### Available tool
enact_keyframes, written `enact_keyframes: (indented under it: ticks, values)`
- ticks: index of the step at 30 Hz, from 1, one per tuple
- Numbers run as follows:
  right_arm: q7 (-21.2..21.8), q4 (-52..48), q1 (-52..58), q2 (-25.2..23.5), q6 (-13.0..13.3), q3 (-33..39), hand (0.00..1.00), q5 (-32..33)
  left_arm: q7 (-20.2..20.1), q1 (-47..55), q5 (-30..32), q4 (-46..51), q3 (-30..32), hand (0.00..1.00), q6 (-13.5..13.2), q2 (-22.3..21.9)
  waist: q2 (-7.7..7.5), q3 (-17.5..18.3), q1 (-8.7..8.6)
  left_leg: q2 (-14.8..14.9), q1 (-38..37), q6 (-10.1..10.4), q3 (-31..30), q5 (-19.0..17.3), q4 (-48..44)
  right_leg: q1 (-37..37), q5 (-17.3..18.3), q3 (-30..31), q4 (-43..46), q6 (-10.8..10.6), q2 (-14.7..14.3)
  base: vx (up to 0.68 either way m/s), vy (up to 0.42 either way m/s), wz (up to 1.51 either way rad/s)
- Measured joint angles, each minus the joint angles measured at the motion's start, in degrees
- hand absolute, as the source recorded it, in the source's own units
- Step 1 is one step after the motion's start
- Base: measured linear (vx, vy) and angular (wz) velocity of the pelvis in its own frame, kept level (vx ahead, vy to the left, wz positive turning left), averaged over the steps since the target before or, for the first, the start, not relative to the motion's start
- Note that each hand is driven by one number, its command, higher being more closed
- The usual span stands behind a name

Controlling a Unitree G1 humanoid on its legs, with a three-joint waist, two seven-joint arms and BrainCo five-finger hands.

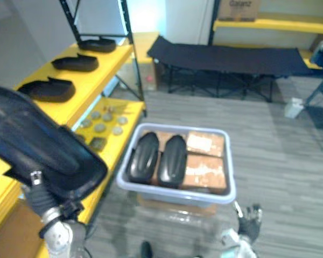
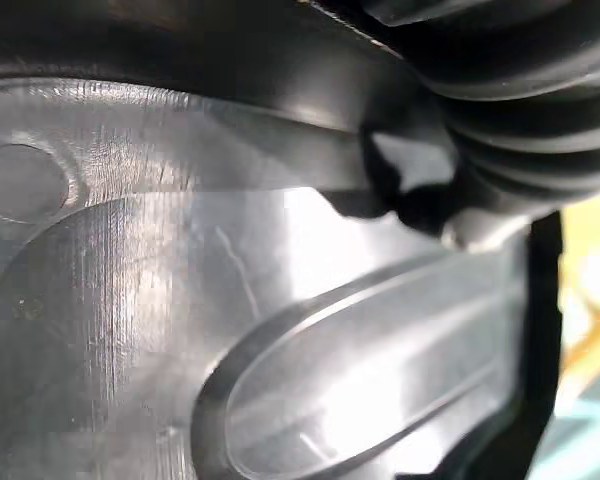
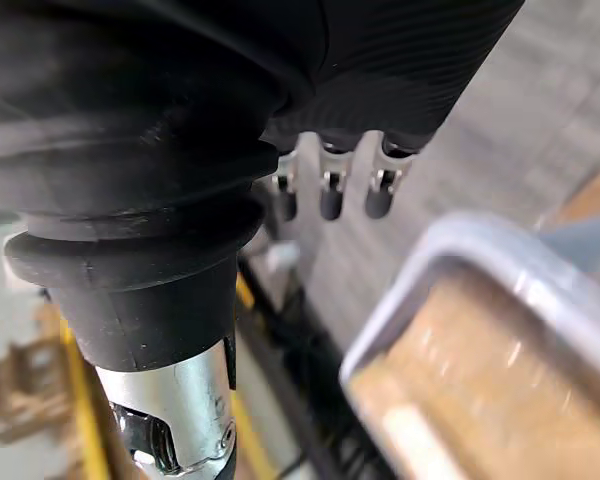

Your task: Walk over and take plastic housings, then place them on the shelf

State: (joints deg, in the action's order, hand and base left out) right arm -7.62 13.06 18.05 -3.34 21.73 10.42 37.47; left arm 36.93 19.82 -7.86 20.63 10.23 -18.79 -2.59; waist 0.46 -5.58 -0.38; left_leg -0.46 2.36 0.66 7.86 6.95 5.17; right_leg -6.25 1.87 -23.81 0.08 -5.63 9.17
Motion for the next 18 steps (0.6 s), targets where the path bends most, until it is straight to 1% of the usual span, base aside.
enact_keyframes:
  ticks: [1, 2, 3, 4, 5, 7, 8, 9, 11, 12, 14, 16, 17, 18]
  values:
    - [1.7, -0.2, -1.2, 0.3, 0.0, -0.5, 0.0, 0.8, 1.4, 0.3, 1.3, 1.3, 1.5, 1.0, 0.0, -0.1, -0.02, 0.0, 0.81, -0.4, 0.7, 0.0, -1.6, 0.2, 0.0, 0.0, 0.1, -1.4, 0.0, -0.1, 0.1, -0.01, 0.021, 0.62]
    - [2.4, -0.3, -1.9, 0.3, 0.0, -1.0, 0.0, 1.2, 1.8, 0.4, 1.9, 1.9, 2.5, 1.0, 0.1, -0.1, -0.02, 0.0, 1.3, -0.6, 1.0, 0.0, -2.4, 0.4, 0.0, -0.3, 0.1, -2.1, 0.1, -0.1, 0.1, 0.03, 0.019, 0.7]
    - [3.1, -0.4, -3.4, 0.7, 0.0, -2.3, 0.0, 1.2, 2.3, 1.2, 2.3, 3.2, 4.4, 1.0, 0.1, -0.2, -0.09, 0.0, 1.89, -1.1, 1.5, -0.2, -4.4, 0.9, 0.0, -1.0, 0.3, -4.4, 0.1, -0.2, 0.3, 0.05, 0.017, 0.89]
    - [4.0, -0.4, -5.2, 0.9, -0.3, -4.0, 0.0, 1.1, 2.6, 1.8, 2.7, 4.1, 6.5, 1.0, 0.2, -0.4, -0.14, 0.1, 2.94, -1.6, 1.6, -0.3, -6.4, 1.2, 0.0, -2.0, 0.1, -6.6, 0.1, -0.8, 0.5, 0.04, 0.016, 0.92]
    - [4.1, -0.3, -6.2, 1.0, -0.4, -5.1, 0.0, 1.1, 2.6, 2.1, 3.2, 4.4, 7.8, 1.0, 0.2, -0.7, -0.17, 0.1, 3.65, -2.0, 1.7, -0.4, -7.4, 1.3, 0.0, -2.5, 0.1, -7.6, 0.2, -0.8, 0.6, 0.03, 0.021, 0.95]
    - [4.7, -0.2, -9.9, 1.5, -0.5, -9.7, 0.0, -0.1, 2.2, 3.4, 3.9, 5.3, 11.9, 1.0, 0.1, -1.9, -0.38, 0.2, 6.25, -3.3, 1.7, -0.7, -11.0, 1.7, 0.0, -4.5, 0.7, -11.4, 0.3, -1.3, 1.0, 0.02, 0.029, 0.89]
    - [5.2, 0.0, -10.8, 1.6, -0.5, -10.6, 0.0, -0.1, 2.1, 4.0, 3.9, 5.3, 12.8, 1.0, 0.1, -2.5, -0.42, 0.2, 6.94, -3.7, 1.8, -0.8, -12.0, 1.7, 0.0, -5.0, 0.9, -12.4, 0.3, -1.3, 1.1, 0.01, 0.035, 0.85]
    - [5.6, 0.4, -12.3, 1.6, -0.5, -12.2, 0.0, -0.4, 1.7, 5.0, 3.9, 5.3, 14.1, 1.0, 0.1, -3.2, -0.45, 0.2, 8.22, -4.5, 1.8, -1.0, -13.8, 1.9, 0.0, -5.9, 1.3, -14.1, 0.7, -1.3, 1.4, 0.0, 0.029, 0.7]
    - [5.4, 1.3, -13.9, 1.6, -0.3, -13.6, 0.0, -2.6, 0.3, 6.7, 3.7, 5.3, 15.1, 1.0, -0.1, -4.1, -0.54, 0.2, 9.49, -5.4, 2.0, -1.3, -15.4, 1.6, 0.0, -6.5, 2.6, -15.7, 2.5, -1.0, 1.9, -0.02, 0.039, 0.9]
    - [5.3, 1.3, -14.4, 1.5, -0.3, -14.5, 0.0, -2.8, -0.3, 7.4, 3.5, 5.3, 15.6, 1.0, -0.2, -4.4, -0.61, 0.2, 9.54, -5.6, 2.3, -1.4, -15.3, 1.6, 0.0, -6.7, 3.3, -15.7, 3.8, -0.2, 2.2, -0.05, 0.06, 1.08]
    - [3.8, 1.3, -14.6, 1.6, -0.2, -15.7, 0.0, -4.3, -2.5, 7.4, 3.2, 5.3, 15.6, 1.0, -0.7, -4.4, -0.95, -0.1, 9.54, -5.6, 2.8, -1.4, -15.3, 1.6, 0.0, -6.4, 4.1, -15.3, 6.4, 0.9, 2.8, -0.05, 0.078, 0.87]
    - [2.4, 1.3, -14.7, 1.5, -0.2, -16.2, 0.0, -5.1, -3.8, 7.4, 3.3, 5.2, 15.6, 1.0, -1.5, -4.3, -1.93, -0.5, 9.64, -5.6, 2.8, -1.4, -15.1, 1.6, -0.1, -6.3, 4.7, -15.1, 8.1, 1.3, 3.0, -0.04, 0.017, 0.32]
    - [2.1, 1.3, -14.7, 1.5, -0.2, -16.2, 0.0, -5.1, -3.8, 7.4, 3.3, 5.2, 15.5, 1.0, -1.6, -4.3, -2.13, -0.6, 9.64, -5.5, 2.9, -1.4, -14.9, 1.6, -0.1, -6.0, 5.1, -14.7, 8.2, 1.8, 3.0, -0.04, -0.024, -0.1]
    - [1.7, 1.3, -14.7, 1.6, -0.2, -16.1, 0.0, -5.1, -3.8, 7.2, 3.4, 5.2, 15.4, 1.0, -1.6, -4.2, -2.73, -0.7, 9.61, -5.5, 2.8, -1.4, -14.3, 1.6, -0.1, -5.9, 5.4, -13.4, 7.8, 2.0, 3.0, -0.04, -0.03, -0.27]
